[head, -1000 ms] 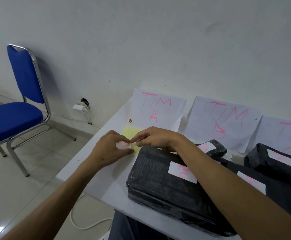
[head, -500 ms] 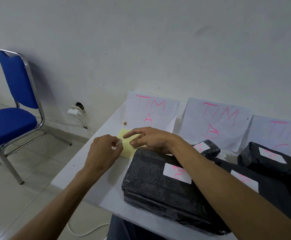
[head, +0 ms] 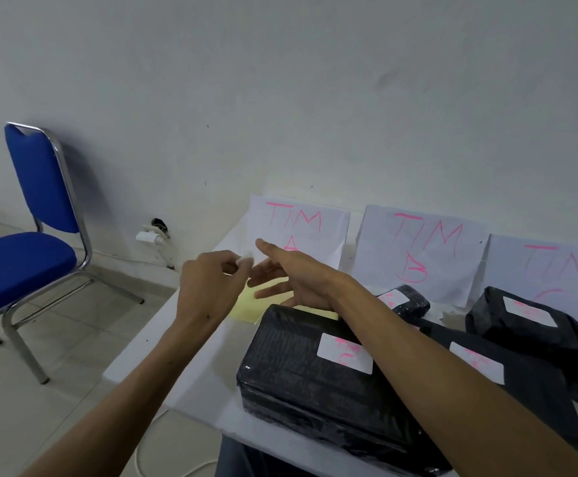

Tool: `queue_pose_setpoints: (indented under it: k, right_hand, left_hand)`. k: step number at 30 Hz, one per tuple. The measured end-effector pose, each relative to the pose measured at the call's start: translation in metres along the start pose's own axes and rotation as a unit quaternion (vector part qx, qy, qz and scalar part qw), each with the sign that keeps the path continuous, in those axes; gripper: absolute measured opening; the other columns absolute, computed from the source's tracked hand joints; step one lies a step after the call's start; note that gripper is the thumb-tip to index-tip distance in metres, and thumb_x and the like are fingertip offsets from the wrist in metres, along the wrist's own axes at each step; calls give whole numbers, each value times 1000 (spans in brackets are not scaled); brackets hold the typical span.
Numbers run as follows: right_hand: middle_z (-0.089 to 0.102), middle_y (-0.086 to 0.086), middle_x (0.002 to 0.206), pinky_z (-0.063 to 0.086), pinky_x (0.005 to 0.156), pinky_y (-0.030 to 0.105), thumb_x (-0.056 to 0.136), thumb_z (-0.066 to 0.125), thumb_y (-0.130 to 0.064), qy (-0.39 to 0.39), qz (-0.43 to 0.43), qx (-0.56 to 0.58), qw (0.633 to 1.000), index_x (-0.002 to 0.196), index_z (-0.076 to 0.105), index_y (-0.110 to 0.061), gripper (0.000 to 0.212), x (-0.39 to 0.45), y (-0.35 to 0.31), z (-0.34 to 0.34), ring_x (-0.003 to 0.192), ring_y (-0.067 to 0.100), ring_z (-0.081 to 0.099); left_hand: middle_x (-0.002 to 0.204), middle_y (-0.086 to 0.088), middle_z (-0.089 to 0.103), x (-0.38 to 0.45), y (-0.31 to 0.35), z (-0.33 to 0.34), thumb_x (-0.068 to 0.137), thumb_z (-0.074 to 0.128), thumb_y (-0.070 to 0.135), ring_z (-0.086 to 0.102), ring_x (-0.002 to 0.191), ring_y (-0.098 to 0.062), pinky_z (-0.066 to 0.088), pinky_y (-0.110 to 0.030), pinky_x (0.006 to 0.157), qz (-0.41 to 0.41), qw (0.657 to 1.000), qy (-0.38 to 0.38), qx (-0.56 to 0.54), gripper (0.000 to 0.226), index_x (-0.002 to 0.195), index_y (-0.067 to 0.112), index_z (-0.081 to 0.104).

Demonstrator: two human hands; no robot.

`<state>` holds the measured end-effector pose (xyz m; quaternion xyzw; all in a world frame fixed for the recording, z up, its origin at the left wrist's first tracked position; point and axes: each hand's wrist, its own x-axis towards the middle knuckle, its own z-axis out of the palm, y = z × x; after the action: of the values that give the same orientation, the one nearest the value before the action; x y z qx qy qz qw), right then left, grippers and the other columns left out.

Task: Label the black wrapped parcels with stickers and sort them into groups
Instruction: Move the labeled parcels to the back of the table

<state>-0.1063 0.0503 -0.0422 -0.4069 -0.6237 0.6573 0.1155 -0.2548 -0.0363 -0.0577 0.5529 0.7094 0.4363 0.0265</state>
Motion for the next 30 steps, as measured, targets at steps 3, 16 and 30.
queue_pose_setpoints:
  k: [3,16,30]
  right_hand:
    - [77,3,110,41,106,57,91,55,-70,7,-26,22,999,97,77,-18,58,-8,-9,-8,108,23,73]
    - [71,8,98,59,96,46,100,63,-15,97,-121,50,987,109,72,-3,17,-78,-13,-68,89,20,71]
    - [69,9,90,58,77,29,92,71,-3,237,-141,92,957,100,76,-2,9,-217,38,-155,73,16,65]
  left_hand:
    - [85,8,78,2,14,2,95,63,44,71,75,-4,60,-30,77,36,999,3,14,28,90,22,80]
    - [96,9,77,16,87,7,89,74,30,73,90,-12,61,-42,90,1,966,-152,-208,13,100,25,79]
    - [73,-3,77,-14,221,73,81,80,11,76,71,-16,64,-37,76,45,933,-220,-282,17,96,18,76]
